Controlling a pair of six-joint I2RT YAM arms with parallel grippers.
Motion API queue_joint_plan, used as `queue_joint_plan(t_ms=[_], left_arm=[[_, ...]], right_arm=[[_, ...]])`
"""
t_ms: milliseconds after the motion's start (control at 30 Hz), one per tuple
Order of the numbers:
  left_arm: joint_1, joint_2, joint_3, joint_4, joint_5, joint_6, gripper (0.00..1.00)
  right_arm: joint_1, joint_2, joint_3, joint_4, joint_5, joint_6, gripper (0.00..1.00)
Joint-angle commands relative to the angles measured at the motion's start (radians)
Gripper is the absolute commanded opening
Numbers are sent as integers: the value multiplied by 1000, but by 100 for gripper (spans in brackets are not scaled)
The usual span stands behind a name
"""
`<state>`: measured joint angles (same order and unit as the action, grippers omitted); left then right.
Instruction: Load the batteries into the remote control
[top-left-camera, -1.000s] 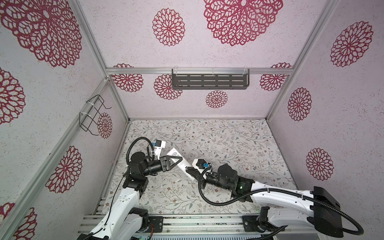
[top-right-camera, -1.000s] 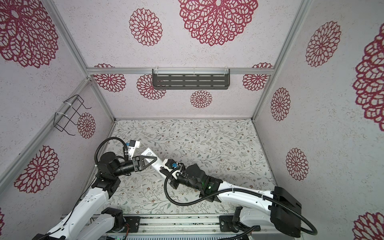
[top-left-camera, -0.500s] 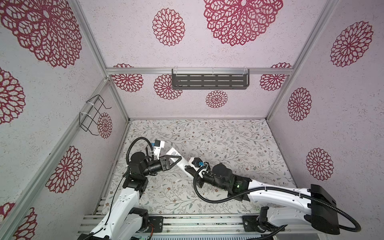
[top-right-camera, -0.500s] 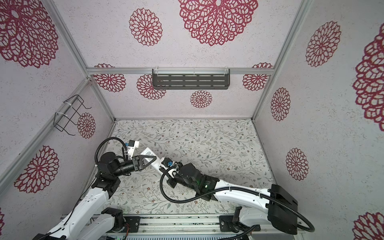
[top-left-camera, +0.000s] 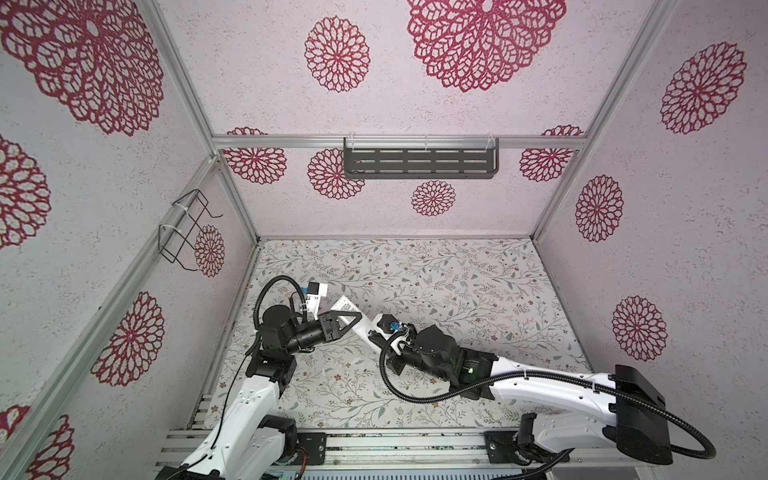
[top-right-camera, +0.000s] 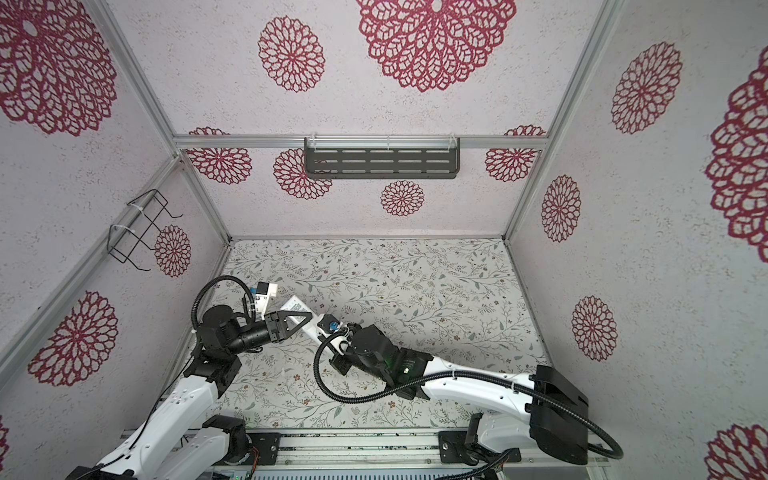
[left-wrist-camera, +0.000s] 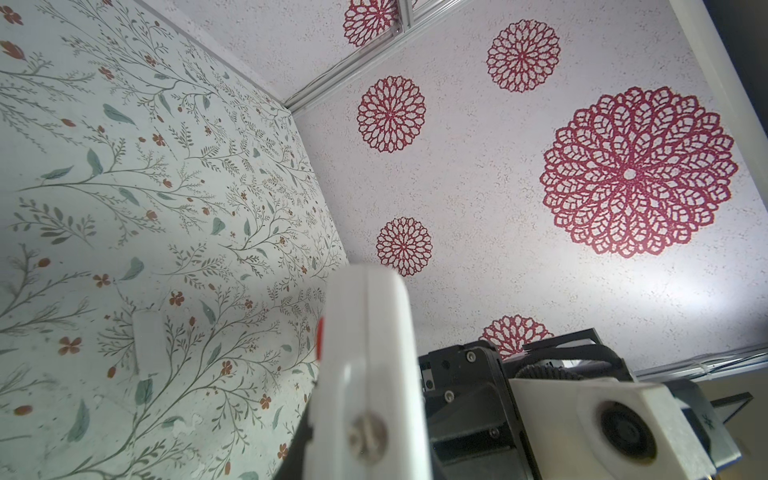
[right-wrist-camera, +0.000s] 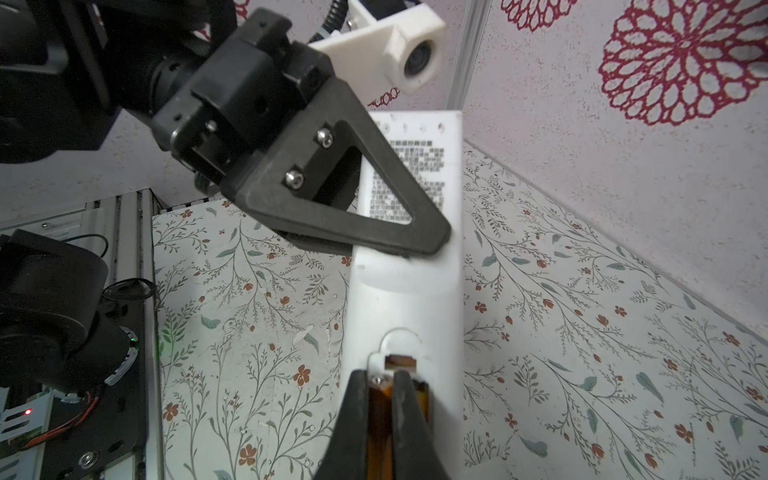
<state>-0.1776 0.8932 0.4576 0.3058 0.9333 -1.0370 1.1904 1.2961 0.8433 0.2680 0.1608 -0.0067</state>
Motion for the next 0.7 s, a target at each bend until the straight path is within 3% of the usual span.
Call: queue_joint_plan(t_ms=[0,667], left_arm=[[-8,-16,33,117,90,-52,0],[-7,4,36,113,91,-49,0]], right_arm=[[-7,40,-11,-155,48,-6,8],[-36,48,36,-97,41,-40,23]])
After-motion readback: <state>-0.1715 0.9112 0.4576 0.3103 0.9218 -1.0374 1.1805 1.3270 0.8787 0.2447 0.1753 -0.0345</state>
